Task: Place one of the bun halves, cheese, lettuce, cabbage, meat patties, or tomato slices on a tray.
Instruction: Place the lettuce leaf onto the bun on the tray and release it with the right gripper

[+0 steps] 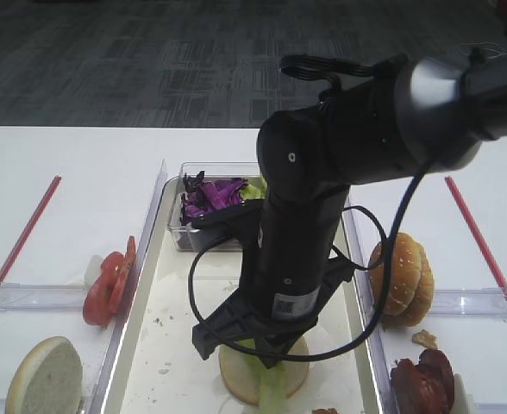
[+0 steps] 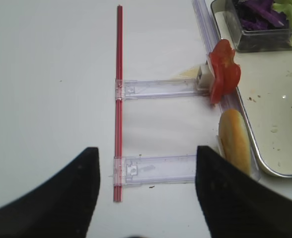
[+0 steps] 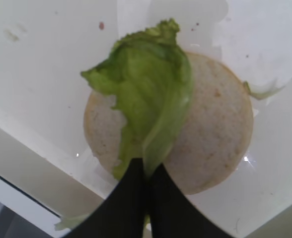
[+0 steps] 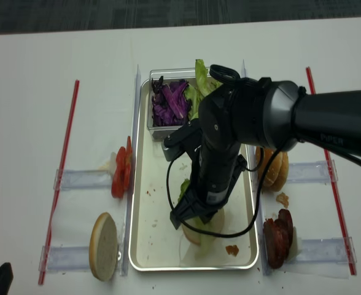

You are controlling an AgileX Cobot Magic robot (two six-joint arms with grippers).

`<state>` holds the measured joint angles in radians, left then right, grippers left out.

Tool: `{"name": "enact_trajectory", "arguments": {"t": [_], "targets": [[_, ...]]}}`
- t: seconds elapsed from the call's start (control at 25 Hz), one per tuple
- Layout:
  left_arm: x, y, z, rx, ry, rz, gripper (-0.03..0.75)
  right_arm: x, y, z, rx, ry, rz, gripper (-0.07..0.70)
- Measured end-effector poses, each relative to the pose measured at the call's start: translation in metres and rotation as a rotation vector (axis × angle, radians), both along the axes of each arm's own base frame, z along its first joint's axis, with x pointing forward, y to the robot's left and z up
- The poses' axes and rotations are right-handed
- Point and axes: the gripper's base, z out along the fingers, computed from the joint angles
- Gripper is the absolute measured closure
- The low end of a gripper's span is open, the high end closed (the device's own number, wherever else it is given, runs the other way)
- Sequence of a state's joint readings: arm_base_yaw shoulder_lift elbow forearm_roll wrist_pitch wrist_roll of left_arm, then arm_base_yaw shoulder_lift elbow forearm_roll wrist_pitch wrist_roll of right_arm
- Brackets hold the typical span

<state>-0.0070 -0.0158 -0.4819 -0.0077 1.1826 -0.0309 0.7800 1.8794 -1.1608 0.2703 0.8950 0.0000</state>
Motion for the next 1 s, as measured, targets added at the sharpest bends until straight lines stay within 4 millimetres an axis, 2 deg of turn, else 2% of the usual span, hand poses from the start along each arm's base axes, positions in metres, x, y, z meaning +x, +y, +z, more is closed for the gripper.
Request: {"name": "enact_trajectory", "arguments": {"t": [0.28,0.44,0.64,0.76,1.0], "targets": [[0.0000,0.0000,0.0000,0.000,0.000,0.000,0.315,-0.0002,-0.0003,0.0000,-0.003,0.002,0.002,0.556],[0.0000,0.0000,0.0000,0.000,0.000,0.000,0.315,-0.0004,-0.0004,0.0000,-0.004,0.004,0.002,0.435],[0.0000,0.0000,0.0000,0.000,0.000,0.000,0.315,-0.0005,-0.0005,0.0000,-0.006,0.005,0.003,0.207],[0.0000,0.0000,0.0000,0.000,0.000,0.000,0.315,-0.0005,-0.0005,0.0000,-0.006,0.005,0.003,0.164],[0.0000,0.0000,0.0000,0.000,0.000,0.000,0.313,-0.0006,-0.0004,0.0000,-0.005,0.006,0.002,0.153]]}}
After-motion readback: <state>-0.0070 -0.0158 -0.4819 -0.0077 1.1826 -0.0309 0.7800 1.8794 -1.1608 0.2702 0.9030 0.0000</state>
